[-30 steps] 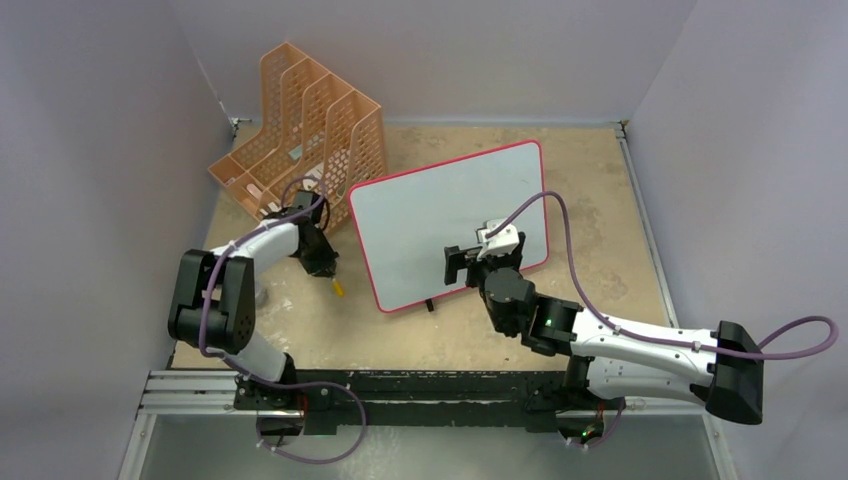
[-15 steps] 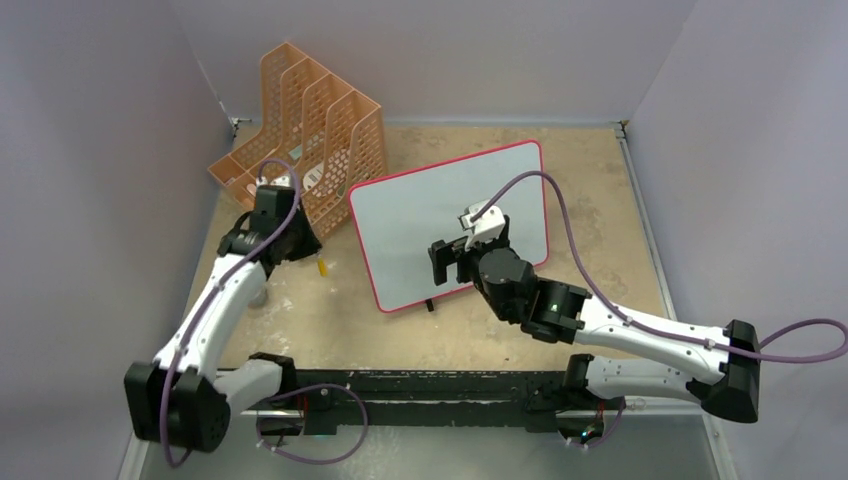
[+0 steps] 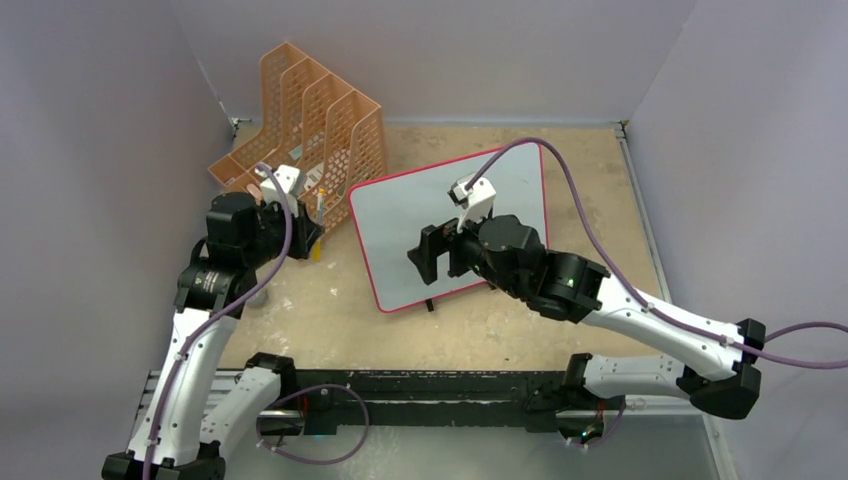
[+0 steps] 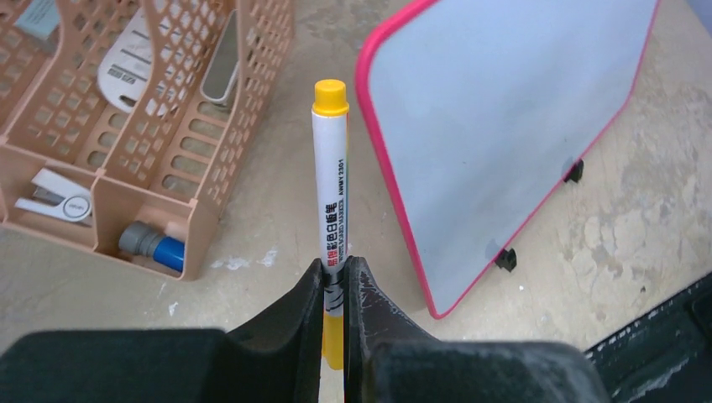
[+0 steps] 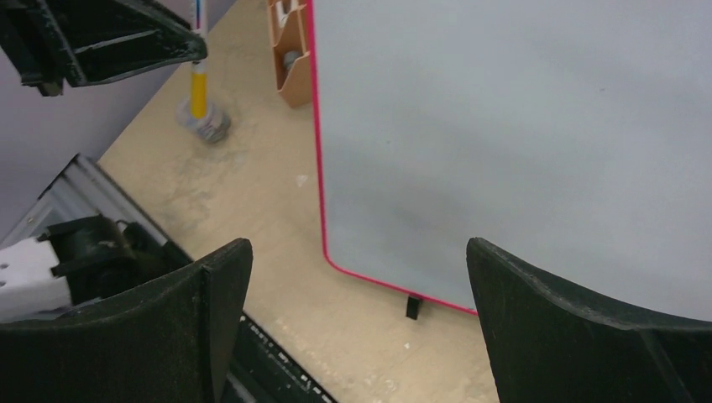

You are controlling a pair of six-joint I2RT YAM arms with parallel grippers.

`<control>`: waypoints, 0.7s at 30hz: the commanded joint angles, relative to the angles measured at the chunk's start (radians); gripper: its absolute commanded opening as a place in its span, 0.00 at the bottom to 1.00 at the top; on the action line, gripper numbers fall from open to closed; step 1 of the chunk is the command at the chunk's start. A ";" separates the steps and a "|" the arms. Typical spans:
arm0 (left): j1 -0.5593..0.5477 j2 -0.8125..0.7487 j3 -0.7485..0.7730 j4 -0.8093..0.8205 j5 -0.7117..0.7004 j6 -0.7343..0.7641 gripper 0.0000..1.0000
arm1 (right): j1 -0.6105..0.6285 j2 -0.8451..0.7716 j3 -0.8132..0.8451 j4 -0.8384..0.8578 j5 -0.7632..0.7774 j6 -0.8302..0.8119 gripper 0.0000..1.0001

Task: Write a sentence on the whiteboard
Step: Open the whiteboard marker at the center of the board.

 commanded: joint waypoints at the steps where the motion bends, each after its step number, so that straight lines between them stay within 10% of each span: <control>1: -0.018 -0.023 0.038 0.025 0.155 0.187 0.00 | -0.030 0.030 0.084 -0.101 -0.157 0.080 0.99; 21: -0.266 0.132 0.181 0.032 0.227 0.513 0.00 | -0.260 0.164 0.282 -0.109 -0.591 0.028 0.96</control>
